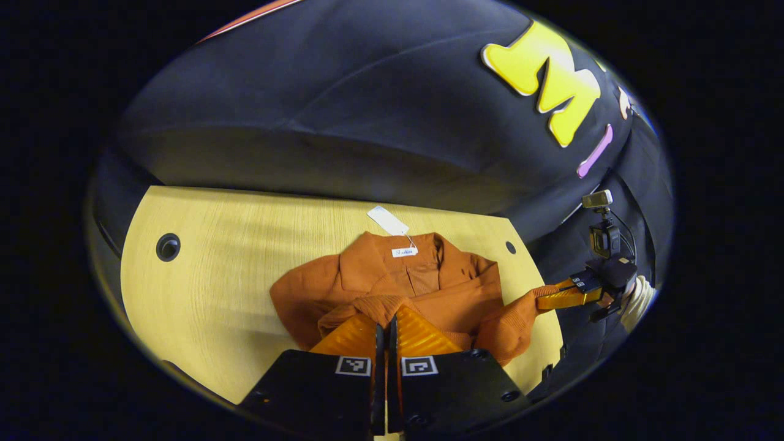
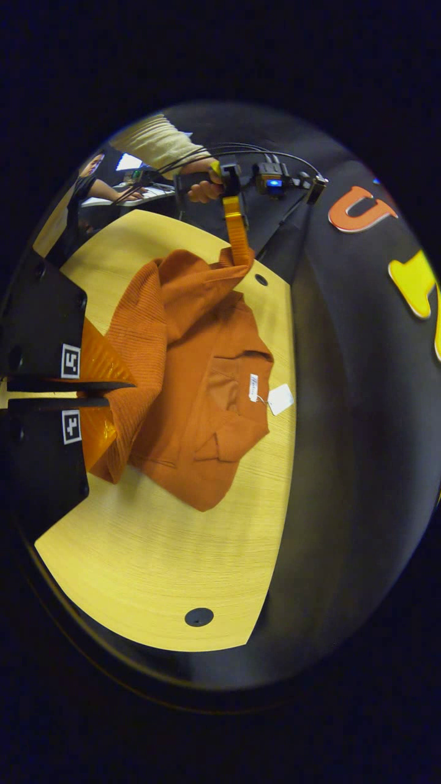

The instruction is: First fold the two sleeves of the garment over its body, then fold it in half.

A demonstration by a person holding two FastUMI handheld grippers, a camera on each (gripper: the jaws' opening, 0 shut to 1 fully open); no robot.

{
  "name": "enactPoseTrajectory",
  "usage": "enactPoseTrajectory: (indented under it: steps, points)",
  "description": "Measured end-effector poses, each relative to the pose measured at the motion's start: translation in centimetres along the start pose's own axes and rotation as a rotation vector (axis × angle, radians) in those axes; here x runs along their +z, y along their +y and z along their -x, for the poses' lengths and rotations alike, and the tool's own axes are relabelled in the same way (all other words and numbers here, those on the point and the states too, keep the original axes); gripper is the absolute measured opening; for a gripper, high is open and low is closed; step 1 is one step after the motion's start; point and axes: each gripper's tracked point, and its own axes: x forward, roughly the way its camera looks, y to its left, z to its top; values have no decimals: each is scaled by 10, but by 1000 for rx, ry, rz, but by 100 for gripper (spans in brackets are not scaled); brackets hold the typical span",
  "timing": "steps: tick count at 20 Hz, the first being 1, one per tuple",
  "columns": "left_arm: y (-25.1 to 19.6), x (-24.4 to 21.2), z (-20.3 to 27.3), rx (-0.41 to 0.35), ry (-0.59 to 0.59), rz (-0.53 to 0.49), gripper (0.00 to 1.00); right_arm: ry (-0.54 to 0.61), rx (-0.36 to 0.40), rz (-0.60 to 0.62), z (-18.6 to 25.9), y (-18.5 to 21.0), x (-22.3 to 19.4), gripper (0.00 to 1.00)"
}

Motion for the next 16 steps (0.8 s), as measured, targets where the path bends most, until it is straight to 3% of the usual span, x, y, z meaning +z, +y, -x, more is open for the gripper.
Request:
enactPoseTrajectory:
  steps: [5,10,14,16]
  points:
    - [27,8,-27,-18,-107,314,4,-119,-55,-237,-30,-39,36,4]
    - [52,16,-52,-52,-264,727,5,-197,-34,-480,-57,-58,47,4]
    - [64,10,-60,-67,-344,939,5,-174,-96,-325,-69,-78,43,7]
    - [67,9,-65,-72,-381,1000,5,-186,-81,-308,-67,-75,48,2]
